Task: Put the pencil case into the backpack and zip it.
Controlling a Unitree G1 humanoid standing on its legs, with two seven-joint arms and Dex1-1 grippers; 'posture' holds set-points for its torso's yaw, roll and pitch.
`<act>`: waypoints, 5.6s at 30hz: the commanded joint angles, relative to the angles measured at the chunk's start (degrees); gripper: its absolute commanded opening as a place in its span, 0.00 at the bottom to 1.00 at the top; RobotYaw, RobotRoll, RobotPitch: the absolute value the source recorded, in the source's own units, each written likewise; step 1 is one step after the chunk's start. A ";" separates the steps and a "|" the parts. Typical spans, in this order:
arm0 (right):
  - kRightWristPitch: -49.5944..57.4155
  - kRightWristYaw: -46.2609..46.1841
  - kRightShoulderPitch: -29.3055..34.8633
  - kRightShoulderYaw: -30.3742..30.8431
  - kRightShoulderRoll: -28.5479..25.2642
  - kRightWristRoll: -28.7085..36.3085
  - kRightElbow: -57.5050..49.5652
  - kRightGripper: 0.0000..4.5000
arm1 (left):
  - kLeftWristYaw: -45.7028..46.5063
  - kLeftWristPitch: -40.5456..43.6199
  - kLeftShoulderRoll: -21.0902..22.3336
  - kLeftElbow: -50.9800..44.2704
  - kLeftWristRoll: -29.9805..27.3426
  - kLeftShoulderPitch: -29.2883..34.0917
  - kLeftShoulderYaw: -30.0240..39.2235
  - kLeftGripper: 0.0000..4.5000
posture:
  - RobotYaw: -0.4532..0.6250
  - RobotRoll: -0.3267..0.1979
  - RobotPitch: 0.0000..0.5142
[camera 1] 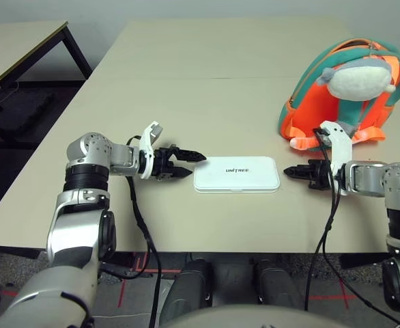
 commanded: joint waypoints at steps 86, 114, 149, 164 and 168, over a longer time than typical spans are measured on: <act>5.62 -9.55 9.46 -33.36 -4.68 9.75 -33.08 1.00 | -36.06 -29.39 22.39 -26.90 9.66 -6.41 -15.38 0.31 | 0.29 0.62 0.32; -26.43 -7.50 -0.44 -15.16 -1.25 -7.58 -9.91 1.00 | -32.43 -23.96 19.99 -31.17 7.77 -3.91 -10.67 0.31 | 0.37 0.62 0.31; -30.46 -5.19 -1.01 -14.89 -1.45 -8.00 -5.32 0.04 | -42.02 -34.21 13.10 -13.19 17.92 -18.89 -18.09 0.31 | 0.26 0.62 0.22; -3.26 -4.45 8.77 -21.97 -5.72 10.11 -29.25 0.04 | -42.63 -34.75 15.90 -12.79 19.47 -18.51 -17.00 0.31 | 0.27 0.62 0.23; 5.21 -4.38 7.78 -25.03 -7.00 18.07 -33.17 0.04 | -43.94 -35.15 15.70 -10.88 20.15 -20.28 -17.74 0.31 | 0.26 0.62 0.27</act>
